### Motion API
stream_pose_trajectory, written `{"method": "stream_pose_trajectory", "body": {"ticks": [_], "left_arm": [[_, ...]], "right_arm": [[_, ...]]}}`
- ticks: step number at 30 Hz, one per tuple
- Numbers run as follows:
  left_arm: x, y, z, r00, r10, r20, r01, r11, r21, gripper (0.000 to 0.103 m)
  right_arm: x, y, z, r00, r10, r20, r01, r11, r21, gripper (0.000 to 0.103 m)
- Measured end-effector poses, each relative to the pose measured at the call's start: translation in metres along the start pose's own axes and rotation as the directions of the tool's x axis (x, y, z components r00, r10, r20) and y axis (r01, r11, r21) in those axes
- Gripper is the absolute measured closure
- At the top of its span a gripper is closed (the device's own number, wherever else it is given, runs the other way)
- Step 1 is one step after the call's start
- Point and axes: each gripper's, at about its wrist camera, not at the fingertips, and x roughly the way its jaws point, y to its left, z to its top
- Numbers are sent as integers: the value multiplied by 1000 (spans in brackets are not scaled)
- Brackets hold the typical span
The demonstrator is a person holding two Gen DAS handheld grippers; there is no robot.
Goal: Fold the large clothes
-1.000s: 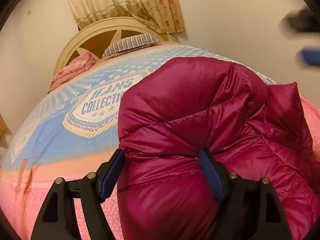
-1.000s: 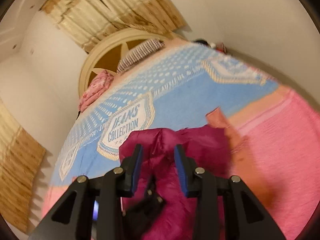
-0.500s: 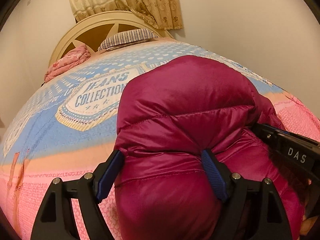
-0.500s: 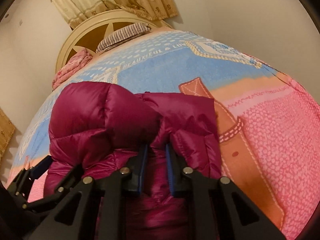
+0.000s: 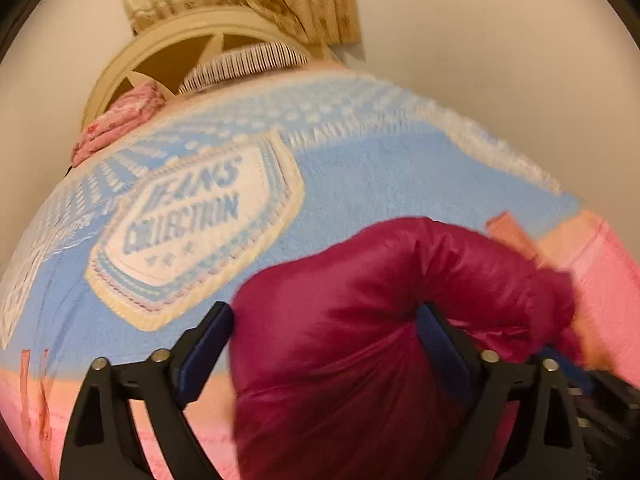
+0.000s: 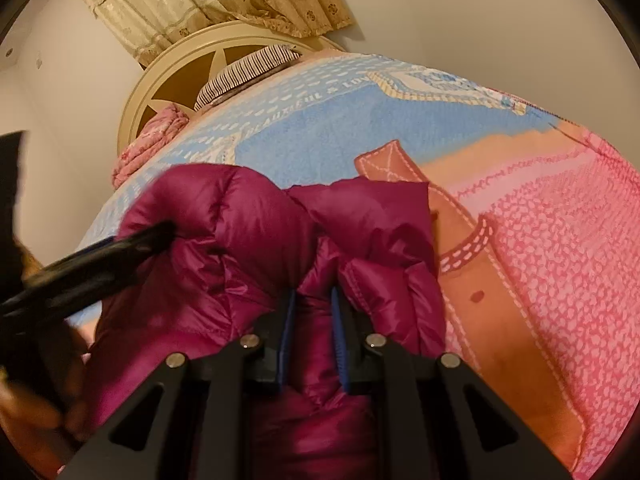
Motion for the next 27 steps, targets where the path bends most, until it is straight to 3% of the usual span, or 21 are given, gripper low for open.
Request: {"method": "stream_pose_trajectory", "body": {"ticks": [11, 20, 22, 24, 27], "left_arm": [[21, -22, -8, 997, 81, 2, -81, 995, 52, 2], [11, -22, -11, 993, 115, 29, -116, 991, 62, 2], [8, -16, -12, 997, 76, 21, -77, 996, 48, 2], [2, -2, -17, 1000, -17, -13, 17, 1000, 10, 2], [-19, 35, -35, 981, -191, -42, 185, 975, -125, 3]], "right_arm": [[5, -4, 3, 1000, 13, -14, -12, 999, 36, 84], [6, -1, 4, 1000, -18, -12, 18, 1000, 10, 84], [5, -2, 3, 1000, -12, -7, 12, 1000, 14, 84], [3, -3, 3, 1000, -6, -1, 6, 1000, 22, 84], [0, -2, 2, 1000, -4, 9, 4, 1000, 23, 84]]}}
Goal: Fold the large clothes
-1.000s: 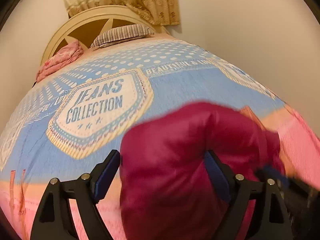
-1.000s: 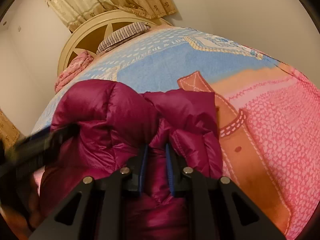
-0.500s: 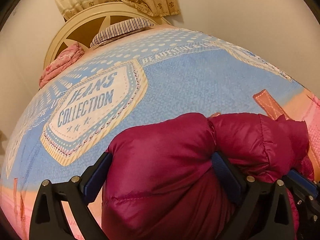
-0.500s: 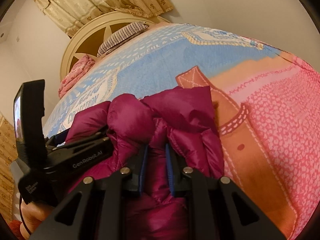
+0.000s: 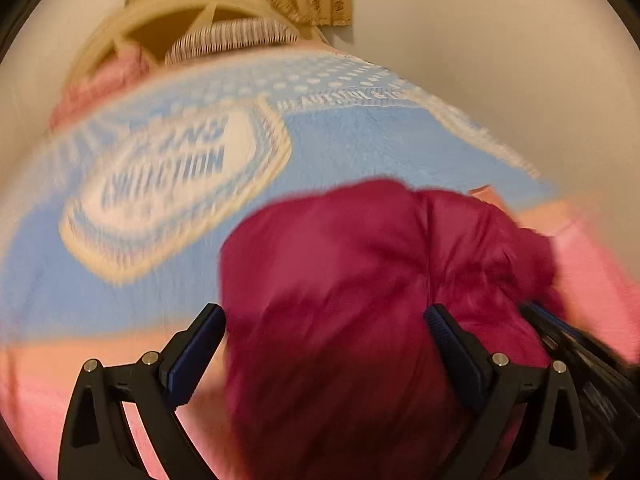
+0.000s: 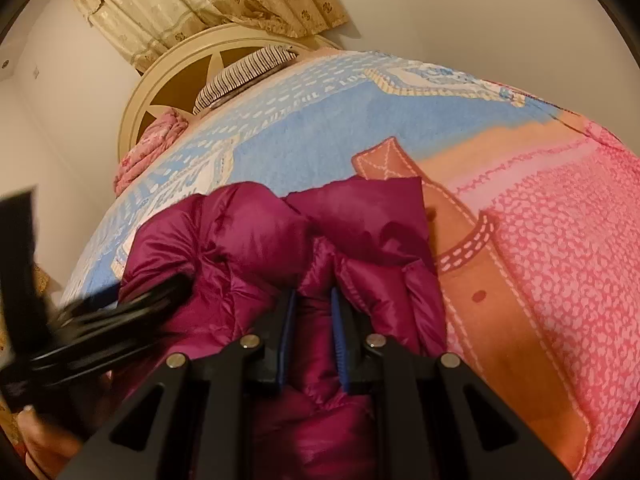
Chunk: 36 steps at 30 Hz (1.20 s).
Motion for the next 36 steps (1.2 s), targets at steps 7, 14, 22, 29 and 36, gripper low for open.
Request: {"method": "stream_pose_trajectory", "body": {"ticks": [7, 14, 22, 29, 36], "left_arm": [[-56, 52, -49, 999, -53, 5, 53, 988, -144, 3], [-87, 58, -60, 991, -106, 85, 113, 990, -87, 3], [-56, 40, -57, 975, -218, 41, 221, 965, -139, 3], [-29, 51, -62, 945, -323, 49, 325, 915, -241, 3], [-23, 22, -61, 965, -256, 56, 261, 959, -114, 4]], "right_arm": [[-15, -1, 9, 998, 43, -45, -41, 998, 47, 77], [-105, 4, -3, 991, 101, 86, -101, 995, 0, 17], [-68, -13, -12, 996, 67, -54, -66, 998, 19, 15], [-35, -25, -25, 985, 148, -84, -144, 988, 50, 14], [-28, -5, -30, 986, 112, -125, -121, 990, -71, 16]]}}
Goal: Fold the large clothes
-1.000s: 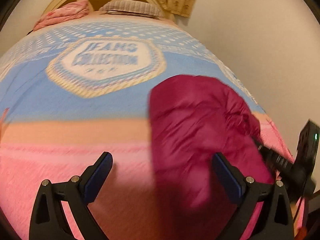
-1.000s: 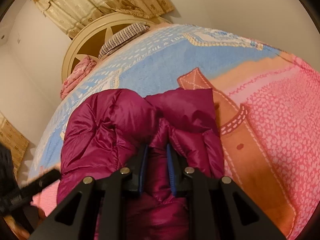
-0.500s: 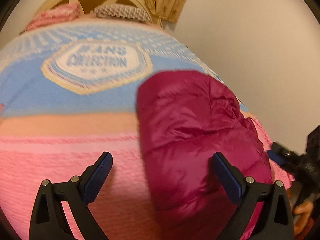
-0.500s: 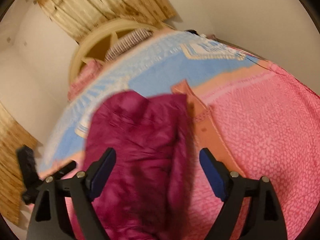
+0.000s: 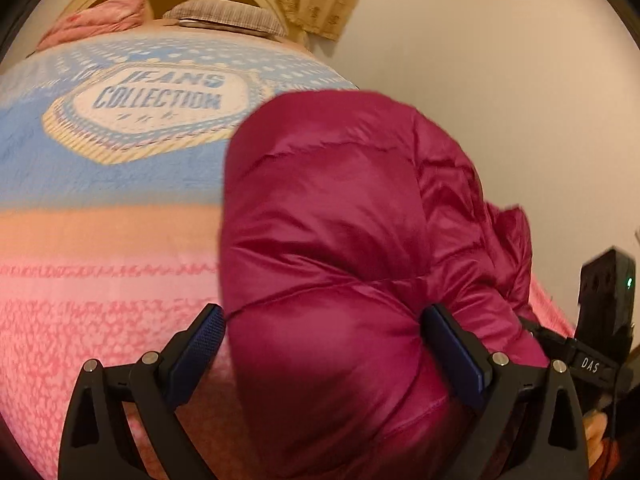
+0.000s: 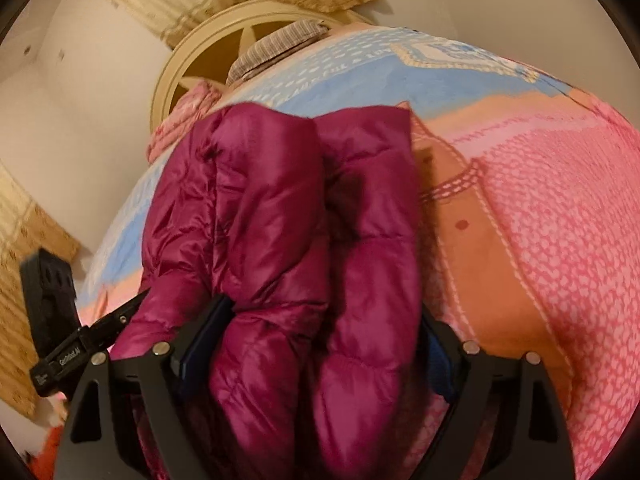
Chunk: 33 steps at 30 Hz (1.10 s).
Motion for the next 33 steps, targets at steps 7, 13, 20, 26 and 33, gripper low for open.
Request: {"method": "stream_pose_trajectory", "body": {"ticks": [7, 13, 20, 26, 33], "left_arm": [[-13, -31, -11, 995, 99, 11, -99, 984, 151, 32], [-49, -46, -30, 994, 110, -12, -106, 975, 194, 39], [-87, -60, -60, 997, 66, -48, -55, 976, 210, 41], [-118, -92, -83, 998, 6, -70, 13, 964, 266, 42], [-147, -150, -95, 986, -142, -91, 165, 925, 344, 42]], "right_arm": [[1, 15, -11, 999, 21, -38, -21, 1000, 1, 58], [-31, 34, -41, 999, 23, -34, -23, 1000, 22, 69], [-82, 43, -90, 1000, 24, -14, -23, 997, 77, 71], [-135, 49, -117, 999, -4, 44, 0, 995, 99, 72], [-230, 49, -141, 985, -99, 143, 86, 991, 100, 72]]}}
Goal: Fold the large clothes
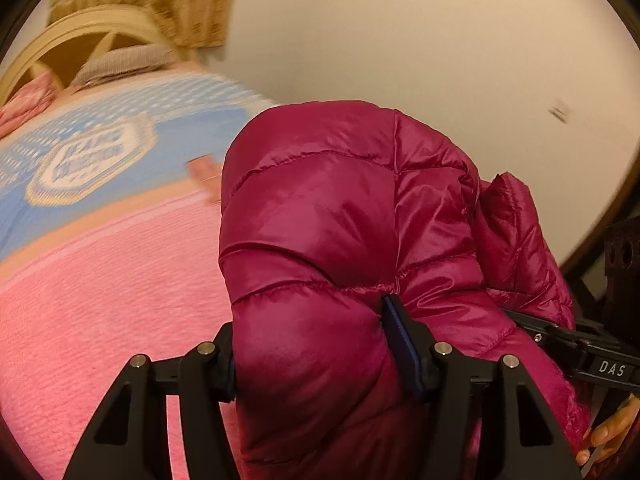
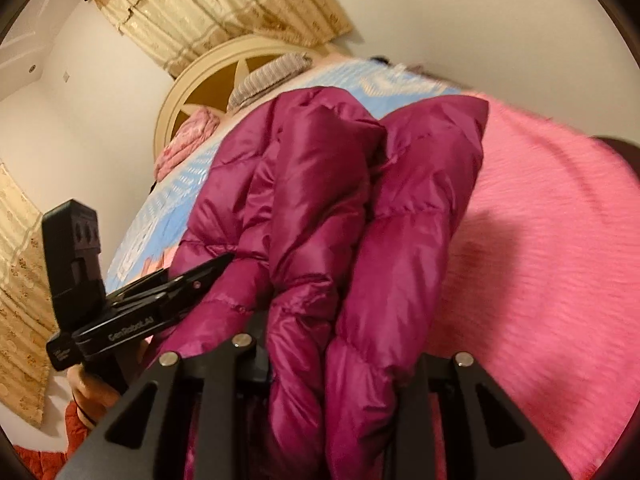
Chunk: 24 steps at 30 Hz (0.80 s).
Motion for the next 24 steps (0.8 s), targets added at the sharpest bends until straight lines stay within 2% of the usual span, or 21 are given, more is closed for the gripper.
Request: {"method": "stream_pose_trajectory", "body": {"ticks": [3, 6, 11, 16, 20, 24], "left_arm": [[4, -35, 9, 999, -50, 10, 49, 996, 72, 42], [25, -52, 23, 998, -60, 8, 59, 994, 95, 42], [80, -59, 42, 999, 37, -20, -35, 993, 114, 42], [132, -47, 54, 983, 154, -98, -148, 987, 67, 42], [142, -46, 47, 976, 202, -81, -197, 978, 73, 42], [151, -43, 49, 971, 225, -78, -218, 972, 83, 42]], "right_arm": [[-30, -14, 3, 998, -26, 51, 26, 1000, 4, 72], [-34, -37, 10, 996, -43, 84, 40, 999, 33, 72], [10, -81, 31, 995, -45, 84, 37, 996, 85, 72], [61, -107, 49, 998, -55, 30, 51, 992, 118, 73], [74, -108, 64, 998, -56, 27, 53, 993, 108, 73], [78, -111, 61, 999, -49, 24, 46, 993, 109, 73]]}}
